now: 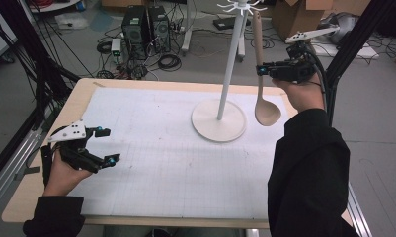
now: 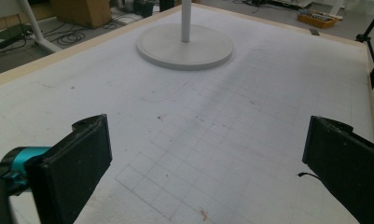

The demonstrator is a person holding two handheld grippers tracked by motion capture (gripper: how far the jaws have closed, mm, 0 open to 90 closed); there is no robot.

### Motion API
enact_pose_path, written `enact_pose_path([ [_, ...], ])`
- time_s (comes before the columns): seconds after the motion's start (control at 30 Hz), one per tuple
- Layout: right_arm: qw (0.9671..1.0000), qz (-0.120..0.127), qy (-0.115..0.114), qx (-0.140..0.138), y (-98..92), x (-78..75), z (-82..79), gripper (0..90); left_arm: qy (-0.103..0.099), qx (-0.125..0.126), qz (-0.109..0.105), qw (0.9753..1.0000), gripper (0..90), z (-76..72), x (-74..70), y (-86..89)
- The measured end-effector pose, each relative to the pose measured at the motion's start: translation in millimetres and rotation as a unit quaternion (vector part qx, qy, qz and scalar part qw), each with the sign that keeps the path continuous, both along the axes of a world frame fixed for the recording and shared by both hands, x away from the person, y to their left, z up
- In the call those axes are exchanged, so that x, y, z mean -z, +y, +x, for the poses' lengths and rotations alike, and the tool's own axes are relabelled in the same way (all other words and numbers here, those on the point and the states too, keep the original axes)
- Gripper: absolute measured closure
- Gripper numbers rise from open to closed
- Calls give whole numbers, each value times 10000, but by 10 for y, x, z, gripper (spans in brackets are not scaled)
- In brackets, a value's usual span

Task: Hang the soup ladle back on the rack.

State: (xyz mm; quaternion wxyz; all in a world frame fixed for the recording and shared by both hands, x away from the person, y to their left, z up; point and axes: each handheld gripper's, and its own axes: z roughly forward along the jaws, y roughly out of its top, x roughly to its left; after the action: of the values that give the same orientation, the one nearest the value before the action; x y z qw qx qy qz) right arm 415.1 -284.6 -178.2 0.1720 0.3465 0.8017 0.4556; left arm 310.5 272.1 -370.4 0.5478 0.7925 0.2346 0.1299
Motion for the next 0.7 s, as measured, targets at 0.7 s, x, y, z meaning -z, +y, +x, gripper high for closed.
enact_pose_path([
  [0.7, 9998, 143, 127, -30, 26, 51, 121, 773, 0, -23, -1, 10000, 17, -12, -2, 30],
])
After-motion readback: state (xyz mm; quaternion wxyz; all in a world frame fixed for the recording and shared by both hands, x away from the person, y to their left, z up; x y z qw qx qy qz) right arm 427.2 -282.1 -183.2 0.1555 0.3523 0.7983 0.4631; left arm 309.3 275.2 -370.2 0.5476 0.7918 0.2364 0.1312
